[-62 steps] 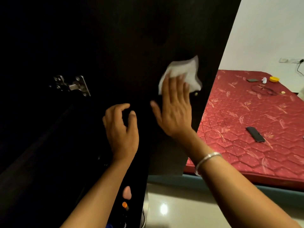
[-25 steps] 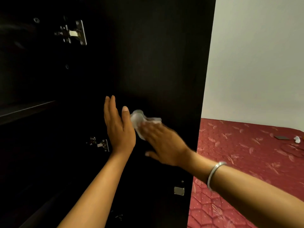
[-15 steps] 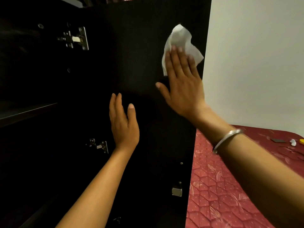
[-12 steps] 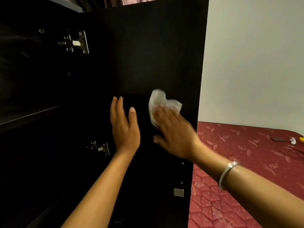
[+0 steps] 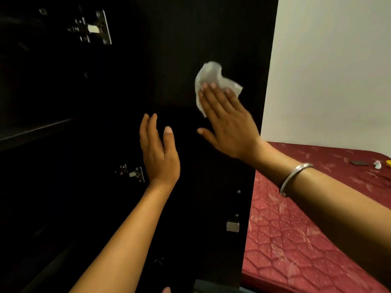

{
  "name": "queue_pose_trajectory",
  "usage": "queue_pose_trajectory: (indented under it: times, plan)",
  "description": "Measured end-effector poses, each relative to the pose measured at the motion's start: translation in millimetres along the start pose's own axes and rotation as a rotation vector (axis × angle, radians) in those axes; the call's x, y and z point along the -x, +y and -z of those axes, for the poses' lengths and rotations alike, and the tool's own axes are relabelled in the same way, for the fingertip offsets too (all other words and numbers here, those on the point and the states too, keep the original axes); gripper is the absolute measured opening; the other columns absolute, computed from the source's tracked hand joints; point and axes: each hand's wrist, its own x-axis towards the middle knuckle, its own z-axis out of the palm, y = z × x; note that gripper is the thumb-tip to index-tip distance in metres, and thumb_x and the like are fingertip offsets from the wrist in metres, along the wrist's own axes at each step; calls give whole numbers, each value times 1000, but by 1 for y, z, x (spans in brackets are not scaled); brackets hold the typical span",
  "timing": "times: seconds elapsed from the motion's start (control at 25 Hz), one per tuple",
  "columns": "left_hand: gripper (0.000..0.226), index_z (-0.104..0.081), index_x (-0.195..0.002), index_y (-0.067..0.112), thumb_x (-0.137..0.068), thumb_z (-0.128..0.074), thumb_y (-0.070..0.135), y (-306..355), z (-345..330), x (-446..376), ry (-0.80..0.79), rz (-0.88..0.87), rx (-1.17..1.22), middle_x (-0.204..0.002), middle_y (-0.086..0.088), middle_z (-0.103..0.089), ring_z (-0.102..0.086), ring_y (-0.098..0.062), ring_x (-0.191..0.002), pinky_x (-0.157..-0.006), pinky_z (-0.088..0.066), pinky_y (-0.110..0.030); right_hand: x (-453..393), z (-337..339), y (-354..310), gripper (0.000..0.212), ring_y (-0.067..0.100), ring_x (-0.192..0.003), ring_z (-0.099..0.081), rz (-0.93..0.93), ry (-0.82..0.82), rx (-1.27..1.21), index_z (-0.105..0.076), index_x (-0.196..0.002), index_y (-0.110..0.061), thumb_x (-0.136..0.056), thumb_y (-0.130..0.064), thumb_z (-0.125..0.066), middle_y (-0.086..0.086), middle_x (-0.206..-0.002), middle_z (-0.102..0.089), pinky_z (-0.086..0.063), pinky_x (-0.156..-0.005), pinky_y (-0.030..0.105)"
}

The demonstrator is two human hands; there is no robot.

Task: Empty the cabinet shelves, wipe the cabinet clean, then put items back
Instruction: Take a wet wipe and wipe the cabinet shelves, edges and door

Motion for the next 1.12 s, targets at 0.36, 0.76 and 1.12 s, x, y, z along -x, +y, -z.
queue_pose_trajectory:
  times: [0.36,0.76,1.12]
  plan:
    - [62,-25,-156,28,-101,-26,56,-69,8,65,-140,107,-70,-165,9,-13,-17,-13,-152,-118,-34,-45,245,-130,-125,108,30,-152,-2,523,-590,20,10,-154,1,-89,-66,-44,17,-164,-4,6,-120,44]
    - [61,-36,-152,22,-100,-29,54,-65,22,46,-9,188,-66,-163,4,-20,-23,-16,-149,-117,-34,-48,69,-71,-74,79,26,-153,0,184,-153,-36,-6,-156,-4,-100,-57,-25,14,-164,-2,-1,-124,42]
    - [70,-39,-151,23,-95,-27,62,-51,40,36,13,157,-86,-163,6,-20,-23,-15,-149,-117,-33,-49,77,-85,-114,85,23,-128,-56,454,-289,-108,-59,-135,-11,-70,-64,-73,6,-134,-63,-24,-117,39]
